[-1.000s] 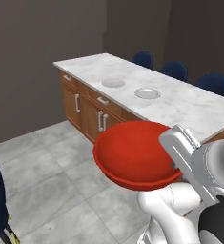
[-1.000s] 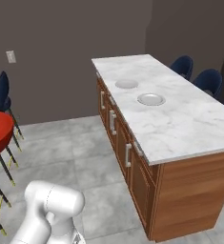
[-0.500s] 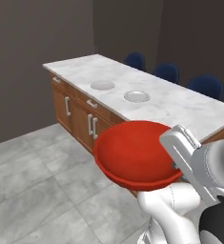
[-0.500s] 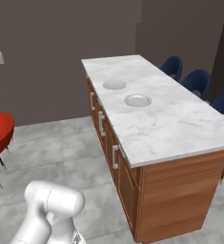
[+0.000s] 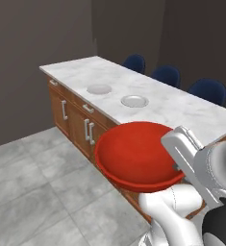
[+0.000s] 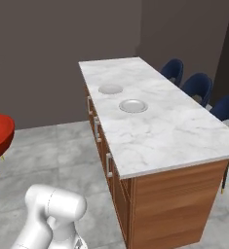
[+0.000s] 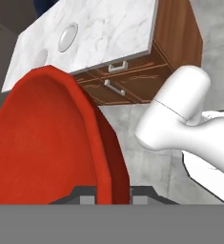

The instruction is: Move the bowls from the cabinet to the plates on the dining table.

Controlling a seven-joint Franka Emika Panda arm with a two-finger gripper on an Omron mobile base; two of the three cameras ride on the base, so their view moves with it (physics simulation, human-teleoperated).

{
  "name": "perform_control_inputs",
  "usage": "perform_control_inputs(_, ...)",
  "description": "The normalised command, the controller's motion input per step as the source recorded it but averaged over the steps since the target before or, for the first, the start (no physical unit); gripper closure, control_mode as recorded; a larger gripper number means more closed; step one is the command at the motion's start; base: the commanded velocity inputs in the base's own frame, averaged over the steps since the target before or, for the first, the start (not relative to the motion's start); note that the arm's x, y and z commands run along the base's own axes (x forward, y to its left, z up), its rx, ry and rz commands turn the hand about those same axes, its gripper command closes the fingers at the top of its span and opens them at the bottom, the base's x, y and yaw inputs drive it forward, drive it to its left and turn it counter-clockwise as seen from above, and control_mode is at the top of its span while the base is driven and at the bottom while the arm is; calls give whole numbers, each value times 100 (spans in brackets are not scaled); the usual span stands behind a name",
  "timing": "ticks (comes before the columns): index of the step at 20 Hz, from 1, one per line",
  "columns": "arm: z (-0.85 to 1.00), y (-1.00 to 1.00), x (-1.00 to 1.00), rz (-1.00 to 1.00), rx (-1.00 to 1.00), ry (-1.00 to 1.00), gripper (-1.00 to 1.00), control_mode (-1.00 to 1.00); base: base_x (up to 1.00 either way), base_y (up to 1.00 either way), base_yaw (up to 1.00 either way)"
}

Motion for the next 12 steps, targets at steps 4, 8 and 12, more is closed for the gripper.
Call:
perform_control_inputs(4, 0, 0, 0, 0, 0, 0, 100, 100, 62, 0, 0)
perform_control_inputs(8, 0, 0, 0, 0, 0, 0, 100, 100, 62, 1, 0)
perform_control_inputs(12, 0, 0, 0, 0, 0, 0, 100, 100, 62, 5, 0)
